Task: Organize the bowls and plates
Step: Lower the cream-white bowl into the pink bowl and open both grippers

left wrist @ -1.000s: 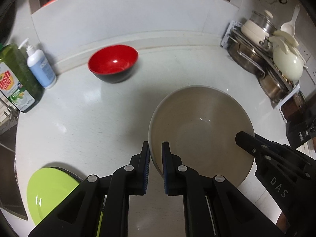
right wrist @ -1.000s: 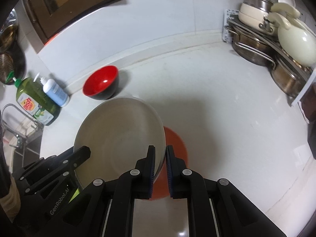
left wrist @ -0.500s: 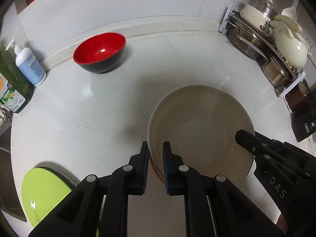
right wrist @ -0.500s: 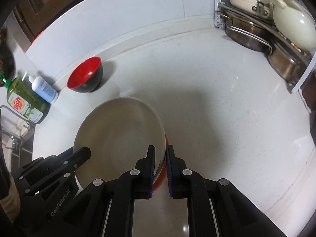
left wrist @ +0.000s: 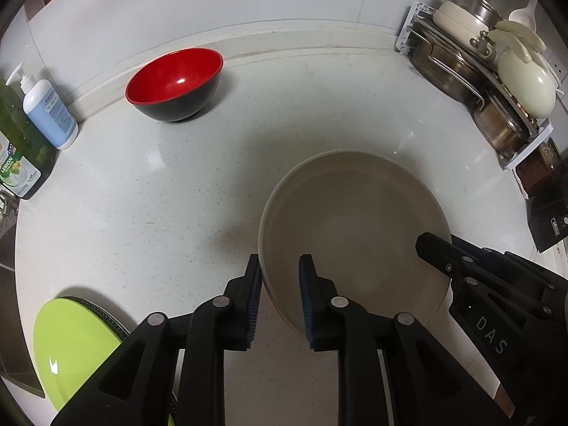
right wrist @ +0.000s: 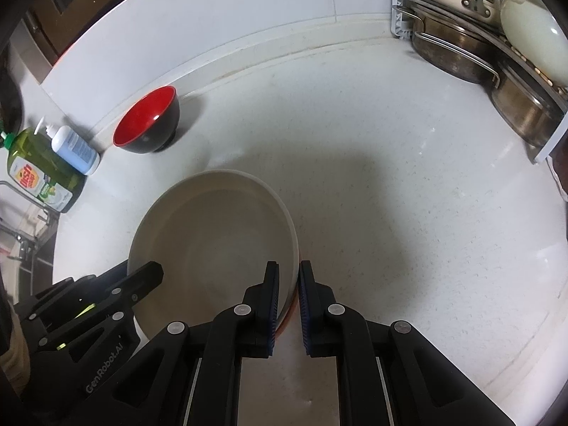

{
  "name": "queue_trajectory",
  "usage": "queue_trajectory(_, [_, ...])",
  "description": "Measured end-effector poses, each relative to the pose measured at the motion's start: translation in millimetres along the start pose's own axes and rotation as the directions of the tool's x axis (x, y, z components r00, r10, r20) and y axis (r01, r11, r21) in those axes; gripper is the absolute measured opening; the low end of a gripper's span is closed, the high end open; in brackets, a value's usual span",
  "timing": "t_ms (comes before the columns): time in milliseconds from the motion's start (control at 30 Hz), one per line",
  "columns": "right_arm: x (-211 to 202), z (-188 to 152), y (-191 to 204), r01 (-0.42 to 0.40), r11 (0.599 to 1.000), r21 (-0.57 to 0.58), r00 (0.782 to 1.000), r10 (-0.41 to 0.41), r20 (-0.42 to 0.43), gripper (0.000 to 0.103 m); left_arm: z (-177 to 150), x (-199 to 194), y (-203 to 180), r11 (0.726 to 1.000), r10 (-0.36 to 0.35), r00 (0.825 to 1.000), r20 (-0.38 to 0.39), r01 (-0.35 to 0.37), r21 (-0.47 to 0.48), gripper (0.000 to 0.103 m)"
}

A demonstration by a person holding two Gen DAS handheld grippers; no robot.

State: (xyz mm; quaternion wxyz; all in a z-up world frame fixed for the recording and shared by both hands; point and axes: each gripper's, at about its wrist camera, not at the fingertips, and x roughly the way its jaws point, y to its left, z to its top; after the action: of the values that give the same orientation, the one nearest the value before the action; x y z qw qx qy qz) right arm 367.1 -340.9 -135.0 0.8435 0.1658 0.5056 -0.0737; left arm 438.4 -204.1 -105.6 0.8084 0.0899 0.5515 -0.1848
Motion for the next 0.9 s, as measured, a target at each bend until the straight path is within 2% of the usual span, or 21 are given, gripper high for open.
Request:
queue_trajectory(67, [-0.3, -0.9, 0.8, -0.005, 1.000, -0.007, 1.000, 0.005, -0.002, 0.013, -0.1, -0.1, 1.5, 1.000, 0.000, 1.000, 0.002, 0.000, -0.016, 0.025])
queue_trajectory(133, [-2.3, -1.4, 1.0, -0.003, 1.000, -0.010, 1.000, 0.003, 0.009, 0.013, 0.2, -3.2, 0.8, 1.000, 0.010, 1.000, 0.018, -0.010, -0.012, 0.031])
queue_trajectory(200, [-5.6, -0.8, 0.4, 0.002, 1.000, -0.010, 1.000, -0.002, 0.022, 0.014, 1.4, -9.4, 1.2, 0.999, 0.040, 0.998, 0.050, -0.039, -0.010, 0.050])
queue_trajectory(300, [-13.4, 0.9, -0.5, 0.010, 1.000, -0.001, 0.999, -0.010, 0.045, 0.018, 3.0, -20.2, 3.0, 0.999, 0.045, 0.994, 0.095, -0.043, -0.018, 0.055])
queue_trajectory(367, [-17.9, 2.2, 1.0, 0.002, 1.000, -0.008, 0.999, -0.001, 0.054, 0.025, 4.0, -24.9, 4.9, 0.999, 0.045, 0.993, 0.110, -0.042, -0.027, 0.057])
queue_trajectory(667, [-36.1, 4.0, 14.2, -0.006, 0.999, -0.043, 0.996, 0.010, 0.092, 0.032, 9.9, -35.1, 24.9, 0.995, 0.054, 0.990, 0.131, -0.042, -0.090, 0.063])
queue_trajectory(833, [-42.2, 8.9, 25.7, -0.033, 0.997, -0.067, 0.993, 0.040, 0.112, 0.040, 10.6, -45.8, 40.0, 0.992, 0.085, 0.983, 0.159, -0.070, -0.103, 0.070])
queue_trajectory(900, [-44.5, 12.6, 31.5, -0.041, 0.996, -0.080, 0.991, 0.051, 0.123, 0.043, 11.3, -51.7, 48.3, 0.989, 0.110, 0.977, 0.181, -0.089, -0.121, 0.079])
